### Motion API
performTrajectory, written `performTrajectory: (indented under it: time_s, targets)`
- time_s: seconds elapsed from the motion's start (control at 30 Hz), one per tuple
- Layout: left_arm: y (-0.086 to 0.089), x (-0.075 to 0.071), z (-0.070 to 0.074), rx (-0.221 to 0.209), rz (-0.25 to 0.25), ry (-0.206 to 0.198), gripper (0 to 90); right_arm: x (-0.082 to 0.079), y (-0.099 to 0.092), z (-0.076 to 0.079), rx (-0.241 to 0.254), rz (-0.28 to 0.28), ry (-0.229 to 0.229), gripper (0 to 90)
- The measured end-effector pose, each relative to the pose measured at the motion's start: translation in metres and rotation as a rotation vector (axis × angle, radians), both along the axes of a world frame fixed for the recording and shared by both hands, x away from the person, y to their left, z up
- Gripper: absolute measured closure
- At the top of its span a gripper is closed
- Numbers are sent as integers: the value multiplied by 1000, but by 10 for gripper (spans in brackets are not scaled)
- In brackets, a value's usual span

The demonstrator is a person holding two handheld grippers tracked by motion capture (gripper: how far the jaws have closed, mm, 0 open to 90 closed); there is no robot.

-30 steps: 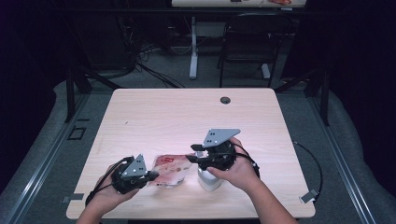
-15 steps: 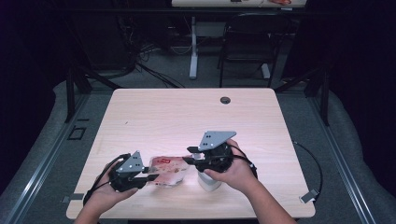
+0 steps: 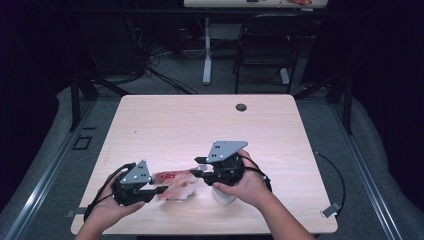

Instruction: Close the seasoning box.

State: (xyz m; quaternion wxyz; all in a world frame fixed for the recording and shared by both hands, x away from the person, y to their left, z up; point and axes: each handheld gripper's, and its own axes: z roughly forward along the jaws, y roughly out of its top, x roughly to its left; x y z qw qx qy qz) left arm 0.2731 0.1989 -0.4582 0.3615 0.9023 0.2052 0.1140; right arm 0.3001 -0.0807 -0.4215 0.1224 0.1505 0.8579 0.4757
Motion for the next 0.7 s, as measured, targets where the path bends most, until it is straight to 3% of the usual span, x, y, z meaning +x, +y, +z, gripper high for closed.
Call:
performTrajectory:
  time_s: [0.33,0.7]
  targets:
    - [6,0,2,-1,14,9,698,-2,6,4,5,17,-7,590]
    - [10,-2,8,-21,29,1,693,-2,1,10,31,1,-17,572]
